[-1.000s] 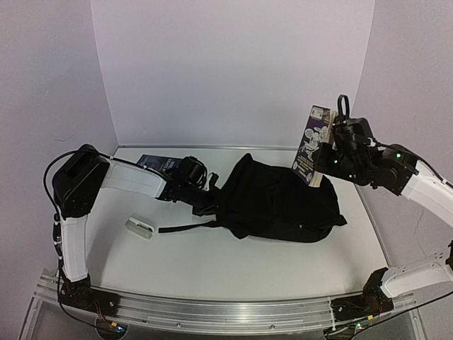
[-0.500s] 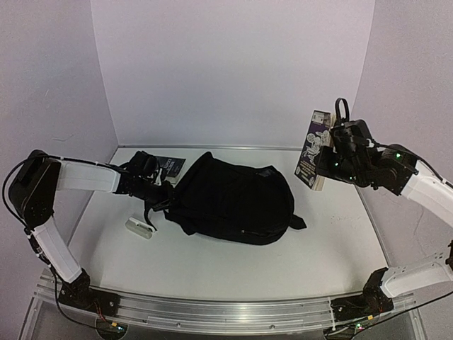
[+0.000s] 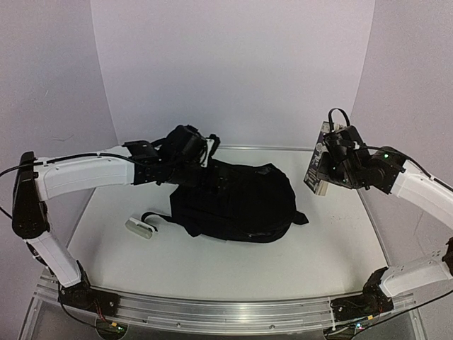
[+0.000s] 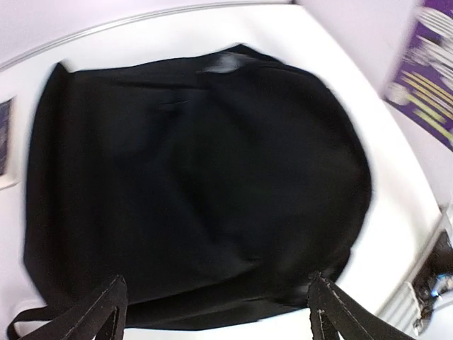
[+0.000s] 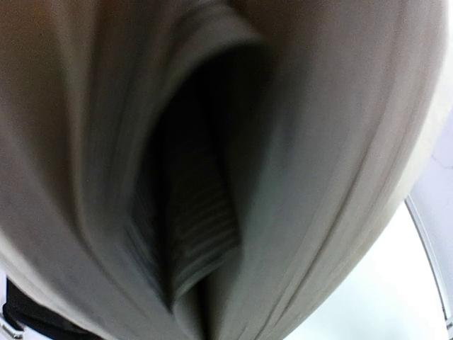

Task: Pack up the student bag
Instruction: Move the student bag to the center of the board, then place the book in the student bag.

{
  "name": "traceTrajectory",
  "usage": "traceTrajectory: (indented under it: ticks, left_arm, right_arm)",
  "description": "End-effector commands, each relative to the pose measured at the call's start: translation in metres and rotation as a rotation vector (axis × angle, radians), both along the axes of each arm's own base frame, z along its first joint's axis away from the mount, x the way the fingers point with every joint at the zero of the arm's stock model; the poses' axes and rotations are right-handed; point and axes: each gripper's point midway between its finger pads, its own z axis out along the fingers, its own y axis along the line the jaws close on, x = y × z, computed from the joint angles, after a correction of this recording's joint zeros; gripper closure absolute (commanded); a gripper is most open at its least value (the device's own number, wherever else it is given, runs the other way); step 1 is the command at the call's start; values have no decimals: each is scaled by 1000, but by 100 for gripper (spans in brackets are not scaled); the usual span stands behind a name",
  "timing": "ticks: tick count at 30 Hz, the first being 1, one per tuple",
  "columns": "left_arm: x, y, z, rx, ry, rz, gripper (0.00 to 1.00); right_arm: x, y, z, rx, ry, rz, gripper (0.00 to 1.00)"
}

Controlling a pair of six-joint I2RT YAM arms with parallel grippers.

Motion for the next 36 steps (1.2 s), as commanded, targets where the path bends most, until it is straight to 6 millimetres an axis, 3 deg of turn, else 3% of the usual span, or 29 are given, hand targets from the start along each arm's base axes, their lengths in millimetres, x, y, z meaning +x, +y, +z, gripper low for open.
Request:
traceTrajectory:
  ticks: [1,7,11,17,24,30,36]
  left_arm:
    - [-25,-71,0,7,-32,-137,12]
    - [-64,-163,-7,-55,-18,-335,9]
    - [-70,-195,-39,-6,-13,-380,5]
    - [-48,-203,-79,131,-76,-330,0]
    - [-36,-211,-90,240,-191,-330,3]
    - [-28,-205,-64,209,-263,-262,22]
    - [-24,-204,-34,129,-302,-216,62]
  right_arm:
    - [12,-21,3,7,-34,-89,100]
    - [14,-39,-16,-8,9,-130,100]
    - [10,-45,-22,3,23,-132,100]
    - [0,-40,-8,88,-1,-85,100]
    - [-11,-43,-2,154,-21,-82,100]
    - [-17,-45,-4,162,-17,-77,100]
    - [-18,-30,-10,194,28,-13,100]
